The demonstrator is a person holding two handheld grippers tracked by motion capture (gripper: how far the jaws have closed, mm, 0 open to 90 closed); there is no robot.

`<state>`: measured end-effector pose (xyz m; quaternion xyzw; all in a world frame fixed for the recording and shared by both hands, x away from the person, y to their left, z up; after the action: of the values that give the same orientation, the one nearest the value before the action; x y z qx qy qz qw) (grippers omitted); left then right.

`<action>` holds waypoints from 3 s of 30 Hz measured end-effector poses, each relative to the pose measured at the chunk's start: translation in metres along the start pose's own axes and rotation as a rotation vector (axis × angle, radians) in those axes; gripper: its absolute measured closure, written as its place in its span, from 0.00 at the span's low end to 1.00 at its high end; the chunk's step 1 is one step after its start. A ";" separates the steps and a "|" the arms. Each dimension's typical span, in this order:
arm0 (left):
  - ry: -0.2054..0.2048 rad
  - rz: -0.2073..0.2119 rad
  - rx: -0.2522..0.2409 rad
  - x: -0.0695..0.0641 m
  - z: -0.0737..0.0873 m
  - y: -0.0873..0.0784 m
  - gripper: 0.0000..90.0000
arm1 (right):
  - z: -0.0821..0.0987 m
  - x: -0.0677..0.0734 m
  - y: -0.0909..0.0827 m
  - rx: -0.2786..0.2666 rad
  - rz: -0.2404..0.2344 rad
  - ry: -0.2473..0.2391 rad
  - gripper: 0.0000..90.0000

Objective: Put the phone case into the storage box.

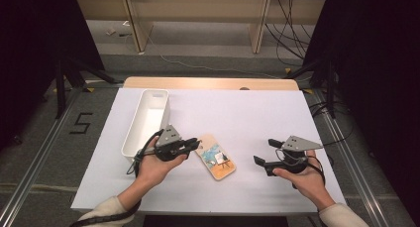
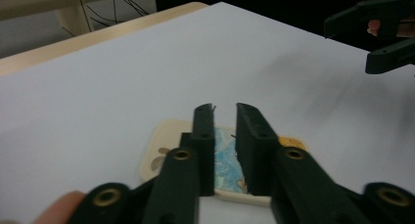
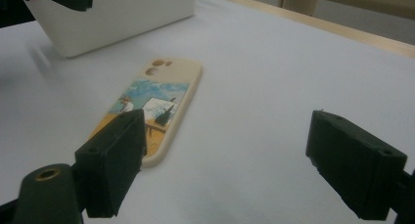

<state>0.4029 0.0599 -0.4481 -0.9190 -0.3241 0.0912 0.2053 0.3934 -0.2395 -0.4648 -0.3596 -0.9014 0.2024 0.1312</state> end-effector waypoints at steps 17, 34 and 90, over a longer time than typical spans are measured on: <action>0.010 0.110 0.213 -0.040 -0.001 0.094 1.00 | 0.001 -0.003 -0.001 -0.001 0.005 0.004 0.18; 0.003 0.143 0.319 -0.057 0.008 0.128 1.00 | 0.001 -0.004 -0.001 0.000 0.008 0.003 0.18; 0.037 0.252 0.504 -0.065 0.030 0.098 1.00 | 0.001 -0.003 -0.001 0.003 0.003 0.001 0.18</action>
<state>0.3983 -0.0413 -0.5153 -0.8735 -0.1705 0.1770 0.4201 0.3941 -0.2424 -0.4657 -0.3607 -0.9005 0.2037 0.1322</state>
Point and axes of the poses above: each handheld gripper's, and its own axes: y roughly forward along the jaws, z roughly out of its underside, x roughly to its left, the point moved 5 cm from there along y, roughly forward along the jaws, and after that the axes turned 4 degrees about y, right-handed, at the moved point
